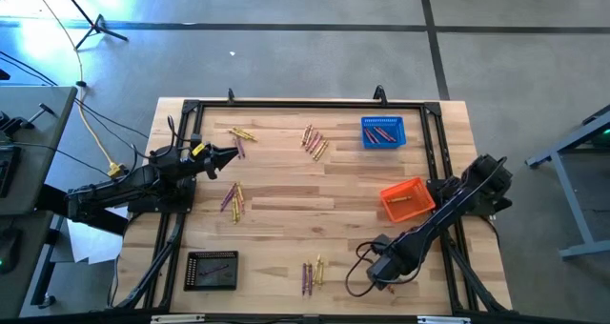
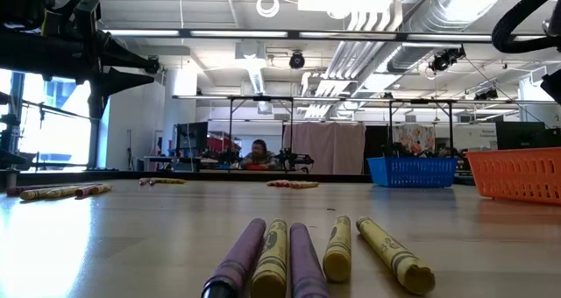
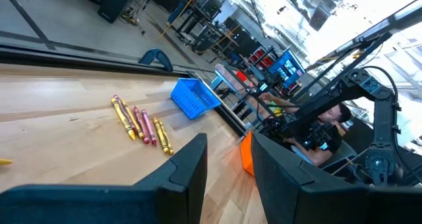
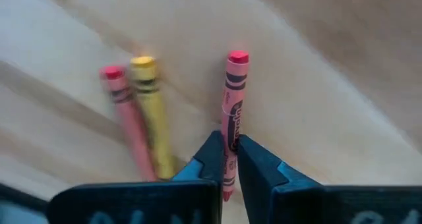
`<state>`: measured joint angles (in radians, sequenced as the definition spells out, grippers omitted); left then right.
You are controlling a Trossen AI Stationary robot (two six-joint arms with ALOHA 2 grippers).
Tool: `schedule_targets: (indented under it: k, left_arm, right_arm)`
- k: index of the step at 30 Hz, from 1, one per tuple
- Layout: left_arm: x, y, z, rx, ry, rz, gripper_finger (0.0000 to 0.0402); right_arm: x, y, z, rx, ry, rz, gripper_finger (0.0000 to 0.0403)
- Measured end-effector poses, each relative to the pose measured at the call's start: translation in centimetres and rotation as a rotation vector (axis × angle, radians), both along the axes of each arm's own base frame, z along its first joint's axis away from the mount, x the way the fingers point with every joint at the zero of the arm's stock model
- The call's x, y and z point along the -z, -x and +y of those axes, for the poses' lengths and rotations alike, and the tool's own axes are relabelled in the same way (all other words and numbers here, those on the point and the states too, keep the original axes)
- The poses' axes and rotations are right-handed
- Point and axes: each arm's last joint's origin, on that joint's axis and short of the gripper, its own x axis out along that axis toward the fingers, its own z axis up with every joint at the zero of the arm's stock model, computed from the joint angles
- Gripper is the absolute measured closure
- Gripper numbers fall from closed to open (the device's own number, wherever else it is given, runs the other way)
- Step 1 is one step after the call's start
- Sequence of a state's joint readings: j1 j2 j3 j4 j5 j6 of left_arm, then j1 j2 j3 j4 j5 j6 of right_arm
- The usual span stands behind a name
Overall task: Sort crayons
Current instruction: Put the red crayon into the blue basket
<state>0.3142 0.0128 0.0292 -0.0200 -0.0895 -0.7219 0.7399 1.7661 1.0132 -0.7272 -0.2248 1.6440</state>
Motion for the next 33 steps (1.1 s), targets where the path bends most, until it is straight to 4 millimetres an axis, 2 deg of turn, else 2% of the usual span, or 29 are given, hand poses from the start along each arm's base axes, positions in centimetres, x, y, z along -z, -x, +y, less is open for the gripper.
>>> schedule_targets:
  k: [5,9,14,18,26,33]
  left_arm:
    - [0.0,0.0,0.0,-0.001,0.000,0.000,0.0296]
    - [0.0,0.0,0.0,0.000,0.000,0.000,0.0296]
    - [0.0,0.0,0.0,0.000,0.000,0.000,0.0296]
    - [0.0,0.0,0.0,0.000,0.000,0.000,0.0296]
    - [0.0,0.0,0.0,0.000,0.000,0.000,0.0296]
    - [0.0,0.0,0.0,0.000,0.000,0.000,0.0296]
  right_arm:
    - [-2.2,0.3,-0.4,0.003,-0.022,-0.070,0.0397]
    - [-4.5,0.5,-1.3,0.026,0.004,-0.189,0.0394]
    - [-7.3,0.3,-3.4,0.086,0.114,-0.410,0.0392]
    - [-9.0,-0.7,-5.1,0.092,0.164,-0.571,0.0392]
    - [-10.5,-4.2,-8.3,-0.029,0.203,-0.791,0.0391]
    - [-10.6,-5.9,-12.1,-0.052,0.284,-0.804,0.0391]
